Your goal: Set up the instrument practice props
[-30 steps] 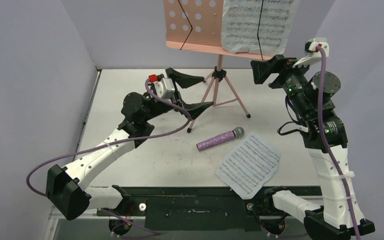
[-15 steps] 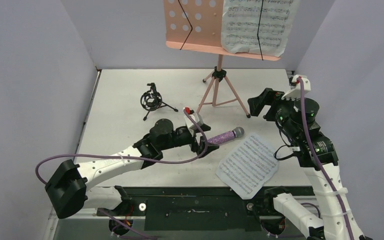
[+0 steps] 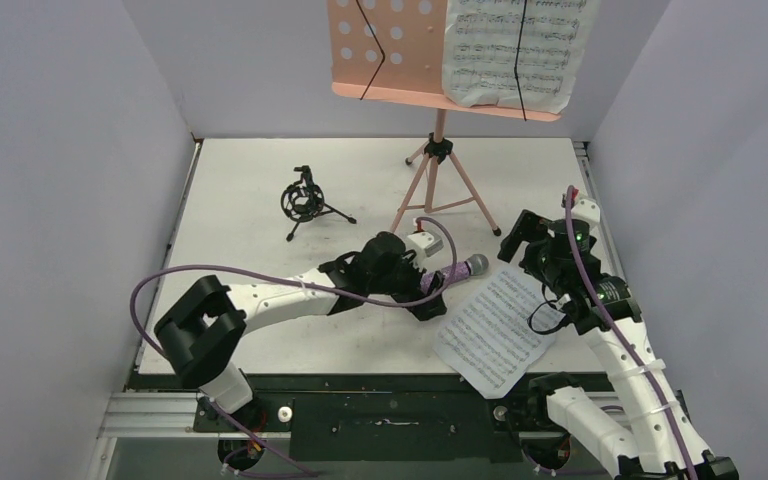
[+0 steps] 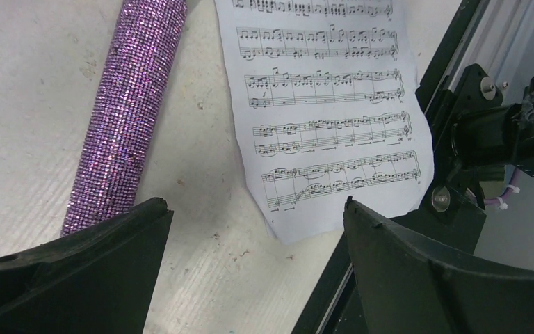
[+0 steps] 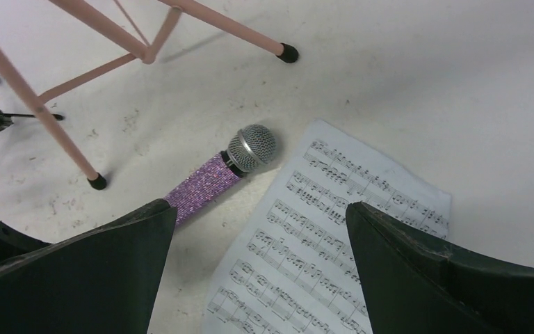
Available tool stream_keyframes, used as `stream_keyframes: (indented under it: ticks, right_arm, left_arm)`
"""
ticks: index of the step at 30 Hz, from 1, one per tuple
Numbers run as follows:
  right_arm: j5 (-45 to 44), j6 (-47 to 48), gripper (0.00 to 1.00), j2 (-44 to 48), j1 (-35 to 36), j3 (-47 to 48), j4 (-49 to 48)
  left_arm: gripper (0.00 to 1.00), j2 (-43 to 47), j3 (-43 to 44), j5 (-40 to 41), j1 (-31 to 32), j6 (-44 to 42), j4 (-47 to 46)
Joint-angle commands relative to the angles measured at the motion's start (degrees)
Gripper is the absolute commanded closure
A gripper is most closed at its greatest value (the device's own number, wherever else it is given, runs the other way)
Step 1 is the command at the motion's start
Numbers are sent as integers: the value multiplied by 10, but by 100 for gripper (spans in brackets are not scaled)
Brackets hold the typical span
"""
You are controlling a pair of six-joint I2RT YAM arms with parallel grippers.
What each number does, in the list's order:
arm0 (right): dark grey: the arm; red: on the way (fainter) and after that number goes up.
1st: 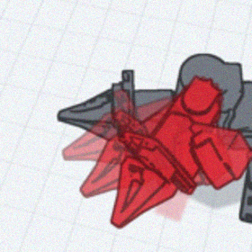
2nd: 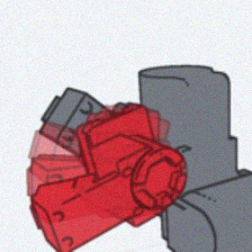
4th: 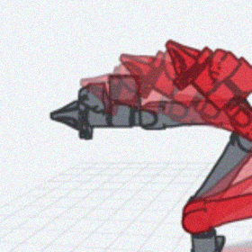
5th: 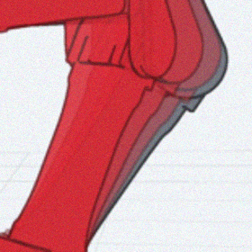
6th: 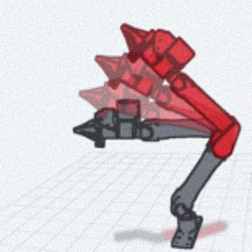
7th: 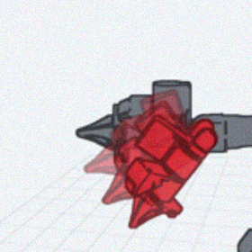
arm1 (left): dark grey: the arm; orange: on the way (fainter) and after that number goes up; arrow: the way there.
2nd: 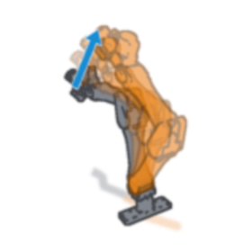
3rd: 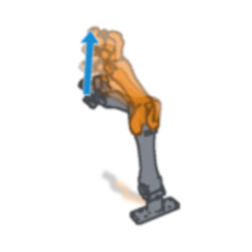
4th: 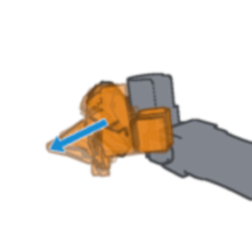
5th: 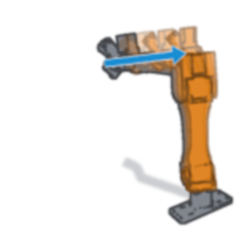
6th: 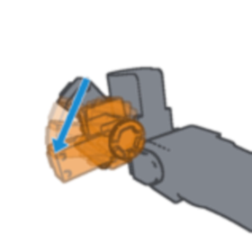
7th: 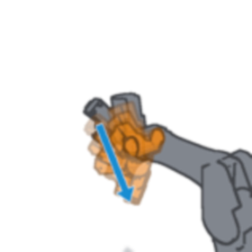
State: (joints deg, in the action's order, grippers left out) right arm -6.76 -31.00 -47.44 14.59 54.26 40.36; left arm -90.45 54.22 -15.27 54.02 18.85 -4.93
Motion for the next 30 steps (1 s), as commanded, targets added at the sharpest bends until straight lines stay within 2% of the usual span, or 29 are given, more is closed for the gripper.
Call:
stream_keyframes:
  ticks: [1,12,20,28,30]
  right_arm:
    - [-58,-47,2,-5,-7,-18,19]
    - [-12,-29,1,-60,-42,-17,35]
    - [21,-16,0,-56,-60,-21,19]
    - [37,-13,0,-41,-65,-18,-1]
    - [37,-12,0,-40,-67,-16,-3]
  left_arm:
    - [5,-42,78,10,13,8,101]
    - [6,-146,178,-27,20,-7,201]
    - [18,-217,221,-87,40,-54,215]
    - [30,-268,250,-80,43,-63,229]
    - [37,-274,254,-81,43,-65,222]
